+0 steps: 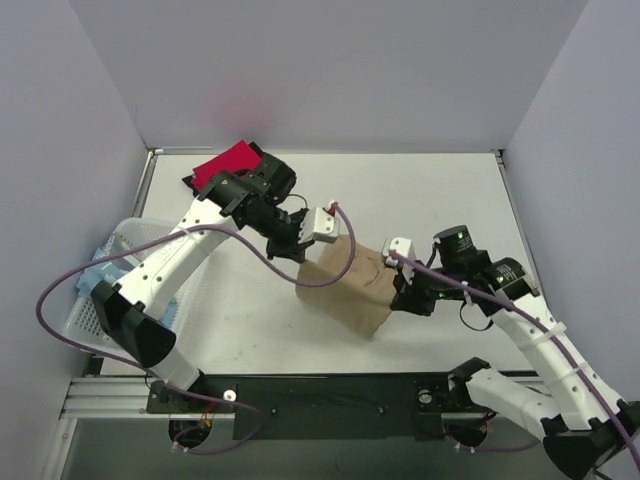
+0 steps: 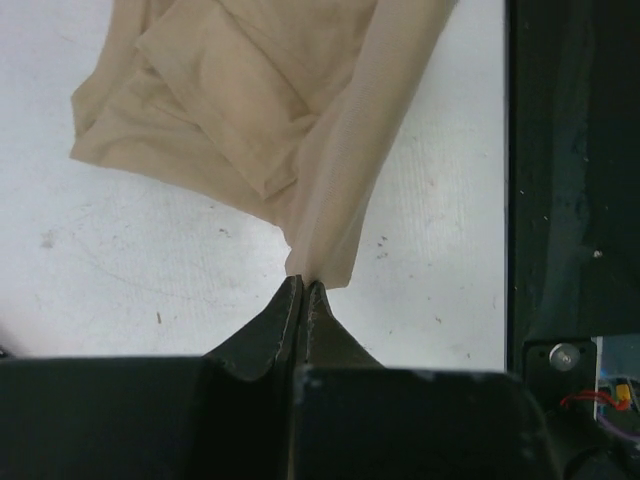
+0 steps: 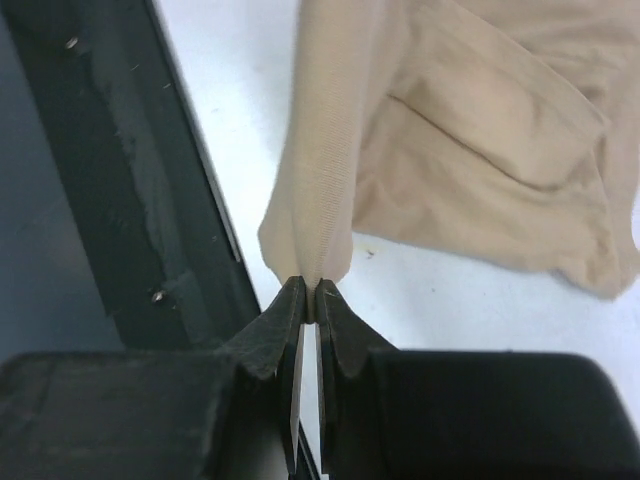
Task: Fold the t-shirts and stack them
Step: Fold the long partially folded tshirt into a neat square, then smooth out wrinkles on the folded tshirt, then put the neatly folded tshirt into the corner of the board with the left arm
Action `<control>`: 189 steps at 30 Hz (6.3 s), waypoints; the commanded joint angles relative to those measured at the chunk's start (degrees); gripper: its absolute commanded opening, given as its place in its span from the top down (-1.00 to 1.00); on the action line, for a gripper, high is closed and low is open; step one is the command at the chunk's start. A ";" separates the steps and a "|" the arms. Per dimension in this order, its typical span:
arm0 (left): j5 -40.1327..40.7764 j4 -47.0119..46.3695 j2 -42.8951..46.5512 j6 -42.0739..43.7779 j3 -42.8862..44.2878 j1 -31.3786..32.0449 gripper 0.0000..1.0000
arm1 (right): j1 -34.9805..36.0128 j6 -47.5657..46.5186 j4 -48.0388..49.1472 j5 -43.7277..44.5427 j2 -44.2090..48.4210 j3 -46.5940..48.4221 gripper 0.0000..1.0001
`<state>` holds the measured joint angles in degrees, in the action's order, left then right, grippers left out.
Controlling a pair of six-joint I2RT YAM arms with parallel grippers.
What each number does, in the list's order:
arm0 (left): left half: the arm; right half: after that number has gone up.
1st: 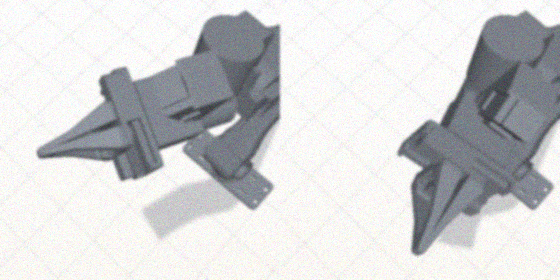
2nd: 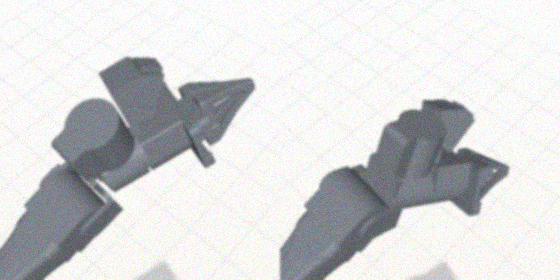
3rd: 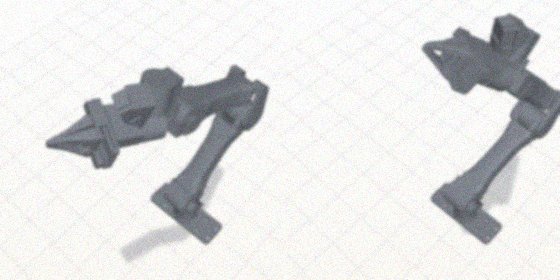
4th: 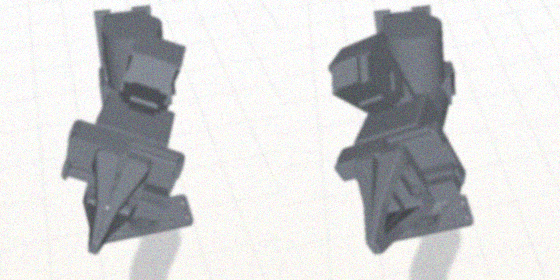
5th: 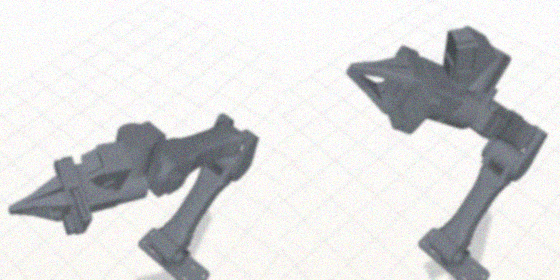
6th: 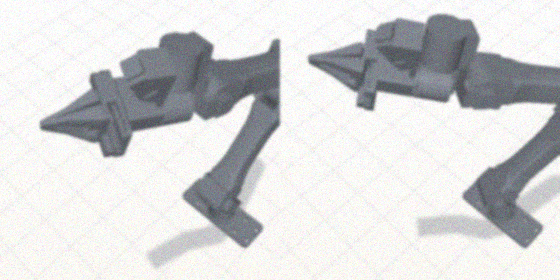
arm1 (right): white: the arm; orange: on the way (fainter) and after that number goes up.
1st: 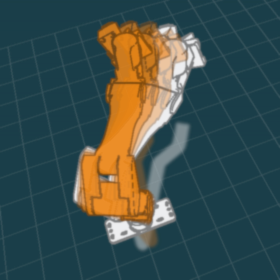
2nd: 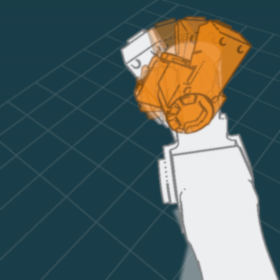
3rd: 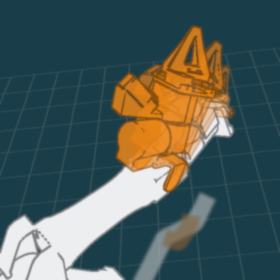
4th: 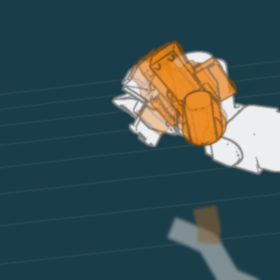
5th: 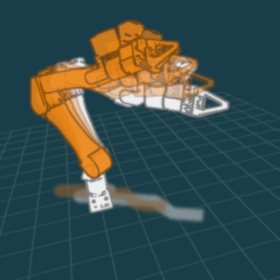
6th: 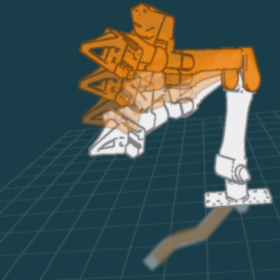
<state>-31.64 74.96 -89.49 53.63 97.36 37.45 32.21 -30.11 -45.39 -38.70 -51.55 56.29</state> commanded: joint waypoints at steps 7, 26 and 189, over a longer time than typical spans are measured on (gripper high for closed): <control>10.27 -8.94 -20.71 -16.44 18.90 -2.03 1.00 | -19.45 8.30 3.98 0.55 -12.51 1.10 1.00; 20.21 -20.73 -43.04 -20.93 28.94 -2.21 1.00 | -27.99 15.52 18.05 11.01 -41.16 6.46 1.00; 53.78 -18.36 -36.45 -24.72 41.59 -17.24 1.00 | -29.39 40.04 20.34 15.49 -46.80 13.14 -0.59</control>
<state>17.26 57.41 -129.78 26.79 134.58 20.47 3.29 10.72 -24.23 -24.14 -99.85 69.89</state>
